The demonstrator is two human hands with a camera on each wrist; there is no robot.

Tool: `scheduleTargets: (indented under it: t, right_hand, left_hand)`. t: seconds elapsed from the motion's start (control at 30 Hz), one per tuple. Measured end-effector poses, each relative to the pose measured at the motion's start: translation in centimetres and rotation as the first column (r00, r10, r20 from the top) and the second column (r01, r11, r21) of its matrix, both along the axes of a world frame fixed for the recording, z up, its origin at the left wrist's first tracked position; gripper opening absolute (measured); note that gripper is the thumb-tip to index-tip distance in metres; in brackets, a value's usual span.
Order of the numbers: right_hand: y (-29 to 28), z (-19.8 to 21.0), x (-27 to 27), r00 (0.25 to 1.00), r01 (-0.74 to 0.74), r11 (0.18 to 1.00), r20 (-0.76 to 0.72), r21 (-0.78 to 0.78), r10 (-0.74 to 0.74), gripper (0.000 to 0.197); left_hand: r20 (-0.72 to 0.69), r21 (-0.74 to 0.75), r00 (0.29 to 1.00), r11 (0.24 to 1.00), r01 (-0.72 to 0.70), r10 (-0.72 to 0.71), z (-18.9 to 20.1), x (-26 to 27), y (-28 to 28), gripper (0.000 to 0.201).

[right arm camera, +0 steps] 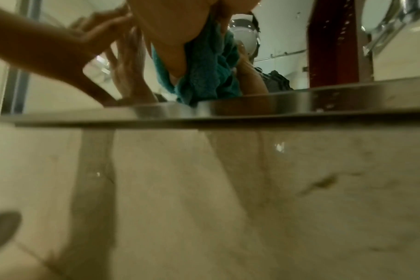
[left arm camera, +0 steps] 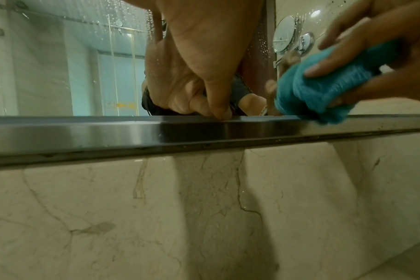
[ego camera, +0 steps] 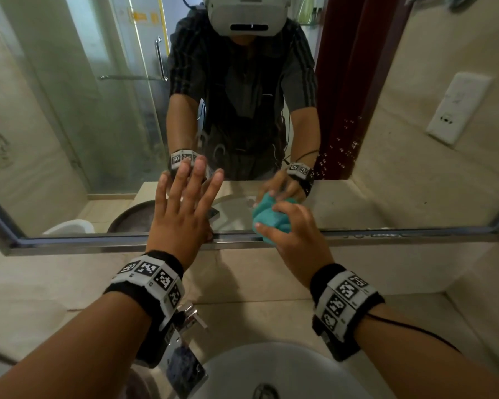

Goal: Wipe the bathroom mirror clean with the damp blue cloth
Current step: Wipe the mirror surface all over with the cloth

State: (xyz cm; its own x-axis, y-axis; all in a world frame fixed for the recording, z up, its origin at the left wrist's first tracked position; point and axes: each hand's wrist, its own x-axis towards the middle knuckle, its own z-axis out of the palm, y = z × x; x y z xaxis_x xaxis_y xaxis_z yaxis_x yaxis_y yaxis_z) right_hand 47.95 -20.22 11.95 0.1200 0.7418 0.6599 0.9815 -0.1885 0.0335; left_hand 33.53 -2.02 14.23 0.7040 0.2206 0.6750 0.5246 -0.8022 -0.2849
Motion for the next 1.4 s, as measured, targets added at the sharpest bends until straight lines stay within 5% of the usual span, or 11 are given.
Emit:
scheduleTargets:
  t: [0.2,0.23,0.3,0.47,0.6,0.67,0.77,0.9,1.1,1.3,1.4]
  right_hand:
    - [-4.8,1.0,2.7,0.980,0.172,0.969,-0.072,-0.178,-0.187,0.025]
    - [-5.0,2.0,2.8,0.978,0.148,0.985,-0.135,-0.093,-0.160,0.030]
    - [-4.2,4.8,2.9,0.997,0.063,0.996,0.041,0.064,-0.066,0.046]
    - [-2.2,9.3,3.1,0.984,0.161,0.903,0.003,0.398,-0.177,0.038]
    - [-3.7,2.6,3.6,0.970,0.163,0.987,0.182,0.018,-0.163,0.054]
    - [-4.7,2.8,4.3,0.973,0.154,0.986,0.184,-0.061,-0.141,0.057]
    - [-4.3,7.7,4.1,0.995,0.053,0.984,0.072,0.173,-0.066,0.032]
    - [-1.8,11.2,4.5,0.992,0.124,0.902,-0.082,0.414,-0.099,0.035]
    - [-4.3,1.9,3.6,0.990,0.061,0.995,0.128,-0.077,-0.050,0.044]
    - [-2.3,10.8,3.8,0.988,0.131,0.922,-0.127,0.364,-0.091,0.051]
    - [-2.0,8.3,3.5,0.995,0.095,0.951,-0.034,0.294,-0.089,0.048]
  left_hand:
    - [0.009,-0.002,1.000,1.000,-0.023,0.023,-0.2,0.3,-0.3,0.127]
    - [0.031,0.006,0.999,1.000,-0.020,0.020,-0.1,0.3,-0.6,0.119]
    - [0.103,-0.007,0.995,1.000,-0.002,0.003,0.2,0.3,-1.4,0.106]
    - [0.019,0.017,0.995,0.995,0.095,-0.095,2.7,2.1,-4.7,0.115]
    - [-0.026,-0.028,0.999,0.999,0.026,-0.027,3.3,4.9,-6.0,0.124]
    - [0.002,-0.031,1.000,1.000,-0.006,0.006,2.7,5.6,-5.9,0.125]
    - [0.017,-0.036,1.000,0.999,-0.022,0.022,2.4,5.9,-5.7,0.131]
    - [-0.019,-0.037,0.998,0.998,-0.056,0.055,2.4,6.1,-5.7,0.134]
    - [-0.045,-0.032,0.995,0.996,-0.087,0.086,2.4,6.0,-5.8,0.133]
    - [-0.030,-0.025,0.996,0.996,-0.090,0.089,2.4,6.1,-5.6,0.136]
    - [-0.017,-0.001,0.996,0.996,-0.087,0.087,2.1,6.2,-5.5,0.136]
